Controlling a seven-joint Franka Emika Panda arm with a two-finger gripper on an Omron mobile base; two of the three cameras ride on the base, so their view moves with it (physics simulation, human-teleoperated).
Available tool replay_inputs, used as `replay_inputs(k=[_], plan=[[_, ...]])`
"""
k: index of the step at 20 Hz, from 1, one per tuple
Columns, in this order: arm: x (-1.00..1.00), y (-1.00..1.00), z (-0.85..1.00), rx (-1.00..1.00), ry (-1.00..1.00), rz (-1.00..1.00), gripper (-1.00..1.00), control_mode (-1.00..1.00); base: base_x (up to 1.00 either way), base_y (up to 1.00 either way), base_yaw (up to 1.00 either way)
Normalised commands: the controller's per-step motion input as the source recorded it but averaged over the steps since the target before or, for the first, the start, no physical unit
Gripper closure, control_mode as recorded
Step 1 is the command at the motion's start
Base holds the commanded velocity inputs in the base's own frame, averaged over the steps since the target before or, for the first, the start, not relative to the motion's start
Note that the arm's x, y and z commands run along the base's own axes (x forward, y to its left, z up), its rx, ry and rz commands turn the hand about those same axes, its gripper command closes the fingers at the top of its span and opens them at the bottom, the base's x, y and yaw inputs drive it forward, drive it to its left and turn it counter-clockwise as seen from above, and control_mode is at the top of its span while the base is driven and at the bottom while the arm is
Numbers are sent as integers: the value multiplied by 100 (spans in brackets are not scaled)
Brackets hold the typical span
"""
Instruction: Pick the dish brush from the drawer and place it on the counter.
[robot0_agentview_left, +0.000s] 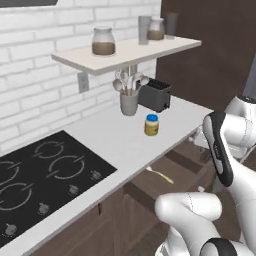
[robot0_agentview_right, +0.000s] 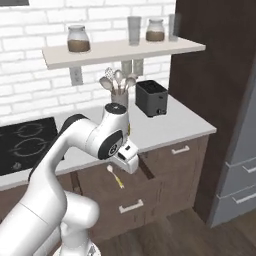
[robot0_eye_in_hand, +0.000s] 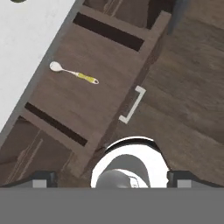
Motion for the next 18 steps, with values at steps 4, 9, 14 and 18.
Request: replay_inputs(k=[4, 9, 14, 18], plan=[[0, 0, 0, 0, 0, 0, -100, 100, -5, 69, -55], [0, 0, 0, 0, 0, 0, -100, 100, 1, 79, -35], [0, 0, 0, 0, 0, 0, -100, 100, 11, 77, -34], [12, 0, -11, 0, 2, -5, -100, -100, 30, 20, -21]])
